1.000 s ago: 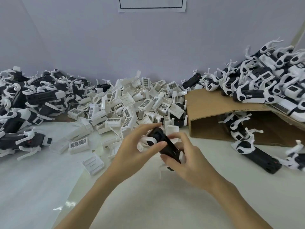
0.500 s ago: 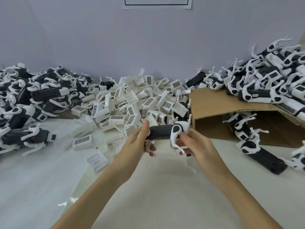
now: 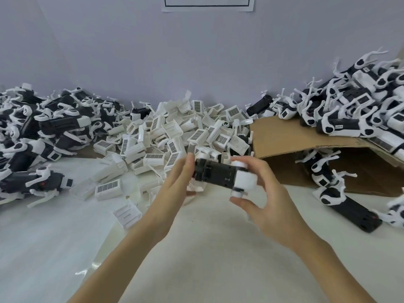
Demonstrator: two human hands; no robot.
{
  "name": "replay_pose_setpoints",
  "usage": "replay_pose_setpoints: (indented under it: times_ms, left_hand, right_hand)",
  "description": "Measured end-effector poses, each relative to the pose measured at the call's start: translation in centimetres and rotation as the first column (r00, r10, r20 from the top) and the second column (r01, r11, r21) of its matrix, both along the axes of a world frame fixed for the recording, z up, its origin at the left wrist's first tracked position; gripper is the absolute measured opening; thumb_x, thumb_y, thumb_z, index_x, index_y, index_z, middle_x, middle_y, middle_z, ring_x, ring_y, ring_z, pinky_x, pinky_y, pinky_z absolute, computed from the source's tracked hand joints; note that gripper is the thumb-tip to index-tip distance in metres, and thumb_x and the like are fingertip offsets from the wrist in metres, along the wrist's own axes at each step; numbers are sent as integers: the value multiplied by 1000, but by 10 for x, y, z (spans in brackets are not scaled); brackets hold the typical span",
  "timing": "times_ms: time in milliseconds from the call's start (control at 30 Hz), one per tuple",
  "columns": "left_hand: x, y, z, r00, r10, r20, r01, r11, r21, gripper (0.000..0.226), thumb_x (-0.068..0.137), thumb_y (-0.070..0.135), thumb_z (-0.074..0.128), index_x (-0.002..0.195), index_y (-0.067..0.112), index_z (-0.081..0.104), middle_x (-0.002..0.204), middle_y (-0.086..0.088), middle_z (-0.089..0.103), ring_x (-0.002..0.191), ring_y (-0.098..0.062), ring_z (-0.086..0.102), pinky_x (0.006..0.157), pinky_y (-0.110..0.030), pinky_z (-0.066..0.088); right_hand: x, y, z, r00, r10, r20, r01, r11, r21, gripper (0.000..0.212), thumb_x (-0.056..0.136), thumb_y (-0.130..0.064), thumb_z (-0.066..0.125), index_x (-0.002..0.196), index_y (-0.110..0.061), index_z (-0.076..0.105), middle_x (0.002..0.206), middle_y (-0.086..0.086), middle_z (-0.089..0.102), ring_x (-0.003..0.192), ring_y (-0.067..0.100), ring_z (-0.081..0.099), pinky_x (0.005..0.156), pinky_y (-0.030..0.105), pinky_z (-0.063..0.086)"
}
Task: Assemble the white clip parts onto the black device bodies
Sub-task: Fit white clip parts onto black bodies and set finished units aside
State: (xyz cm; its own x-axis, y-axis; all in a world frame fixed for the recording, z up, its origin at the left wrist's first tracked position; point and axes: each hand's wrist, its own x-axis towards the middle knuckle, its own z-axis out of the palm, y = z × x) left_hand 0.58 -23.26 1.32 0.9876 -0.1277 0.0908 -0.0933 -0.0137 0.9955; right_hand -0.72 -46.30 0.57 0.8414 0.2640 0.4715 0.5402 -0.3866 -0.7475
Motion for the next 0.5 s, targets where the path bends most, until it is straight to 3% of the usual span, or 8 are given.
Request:
replay_pose_setpoints:
  times_ms: [100, 200, 233, 300, 367, 433, 500]
  left_hand:
    - [3, -1, 0, 993, -41, -111, 29, 993, -113, 72, 96, 78, 41, 134, 23, 70, 118, -10, 77, 98, -33, 75, 75, -35, 61]
    - [7, 2, -3, 987, -55, -150, 10, 958, -288, 56, 101, 55, 60, 123, 5, 72, 104, -20, 75, 77, -35, 68, 65, -33, 58]
    - [9, 2, -6, 988, -35, -149, -17, 942, -334, 49, 99, 49, 65, 123, 6, 72, 101, -17, 74, 77, -31, 66, 65, -32, 57]
    - [9, -4, -12, 997, 11, -75, -36, 939, -342, 40, 98, 45, 71, 123, 14, 71, 95, -8, 67, 77, -22, 61, 66, -28, 54]
    - [3, -13, -19, 998, 52, 44, -38, 964, -264, 35, 99, 47, 65, 124, 23, 66, 92, 1, 63, 80, -16, 60, 70, -29, 52]
    - [-3, -21, -27, 988, 56, 145, -27, 980, -196, 37, 101, 51, 57, 129, 27, 59, 97, 4, 65, 87, -18, 62, 79, -33, 51]
    - [-7, -26, -31, 977, 35, 210, 3, 984, -179, 48, 100, 54, 55, 139, 27, 49, 110, 0, 63, 94, -22, 61, 93, -44, 49]
  right_hand:
    - [-3, 9, 0, 971, 21, 238, 39, 969, -244, 74, 91, -11, 79, 153, -31, 43, 160, -19, 42, 148, 7, 42, 117, 19, 35]
    - [-4, 19, -5, 955, 59, 290, 29, 956, -291, 77, 92, -7, 76, 157, -28, 39, 167, -17, 32, 155, 6, 30, 123, 24, 29]
    - [-4, 21, -8, 979, 30, 200, 14, 976, -217, 85, 93, -11, 77, 160, -35, 31, 167, -21, 28, 154, 1, 28, 123, 21, 29]
    - [-8, 27, -9, 990, -13, -143, 17, 999, 28, 97, 86, -31, 83, 156, -54, 19, 164, -30, 26, 149, -11, 28, 119, 13, 30]
    - [-10, 32, -6, 927, -15, -375, 111, 966, 236, 97, 73, -51, 84, 150, -56, 26, 157, -27, 35, 145, -12, 34, 114, 15, 35]
    - [-7, 31, -4, 898, -135, -418, 277, 913, 300, 96, 67, -62, 79, 152, -45, 38, 153, -22, 42, 140, -6, 44, 104, 16, 41]
    - [-5, 26, 0, 883, -218, -415, 331, 917, 224, 98, 66, -71, 74, 153, -38, 43, 150, -20, 49, 129, -5, 54, 94, 16, 42]
